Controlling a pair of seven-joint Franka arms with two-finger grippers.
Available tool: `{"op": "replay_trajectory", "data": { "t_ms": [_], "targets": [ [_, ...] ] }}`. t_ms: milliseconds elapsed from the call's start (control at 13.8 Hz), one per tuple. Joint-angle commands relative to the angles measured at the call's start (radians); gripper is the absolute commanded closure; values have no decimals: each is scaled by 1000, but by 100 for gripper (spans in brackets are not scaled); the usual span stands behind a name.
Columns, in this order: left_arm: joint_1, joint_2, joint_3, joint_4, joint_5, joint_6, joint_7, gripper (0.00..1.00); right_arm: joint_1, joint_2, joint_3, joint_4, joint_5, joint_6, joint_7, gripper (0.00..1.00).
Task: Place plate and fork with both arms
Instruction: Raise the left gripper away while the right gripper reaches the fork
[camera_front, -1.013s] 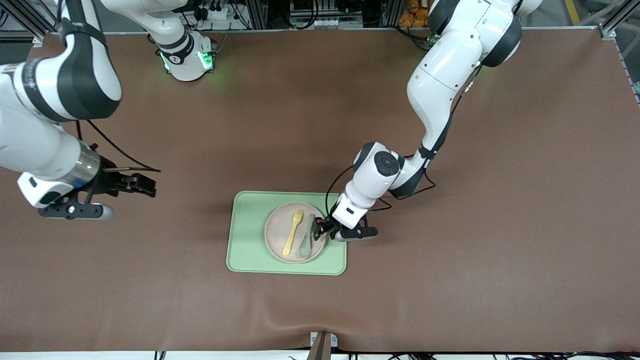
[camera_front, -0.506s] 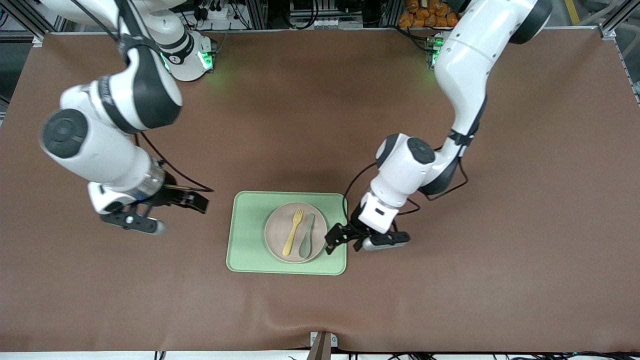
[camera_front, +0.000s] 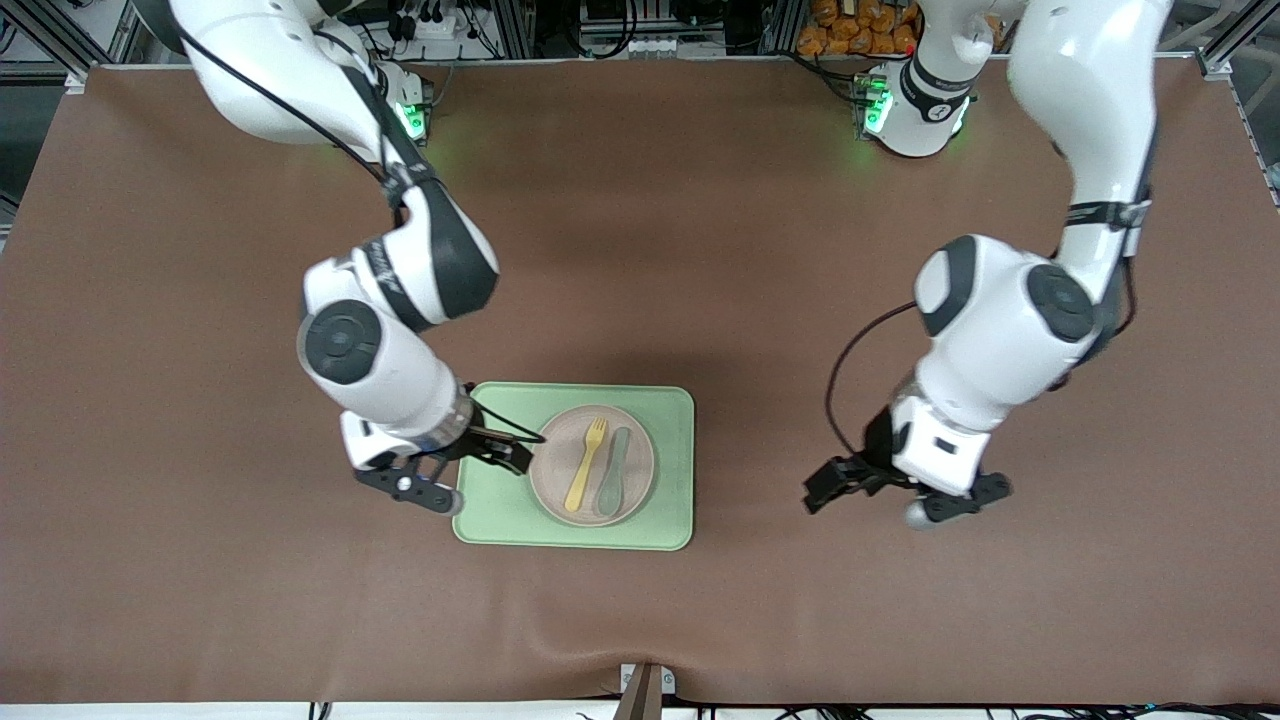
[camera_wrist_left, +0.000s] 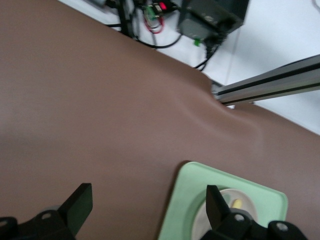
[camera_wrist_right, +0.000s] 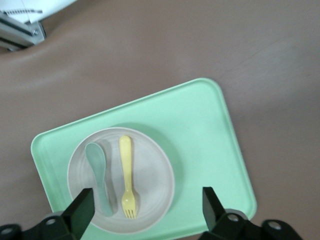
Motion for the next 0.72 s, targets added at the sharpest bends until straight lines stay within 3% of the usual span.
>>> {"op": "replay_trajectory", "data": {
  "t_ms": [0, 362, 651],
  "targets": [
    [81, -87, -6, -44, 88, -147, 66, 0, 58, 103, -13, 107, -50, -5, 48, 11],
    [242, -224, -11, -42, 144, -430, 292, 0, 114, 230, -13, 178, -65, 7, 45, 25],
    [299, -340, -9, -35, 144, -612, 442, 0, 118, 261, -12, 178, -105, 35, 39, 34]
  ]
}}
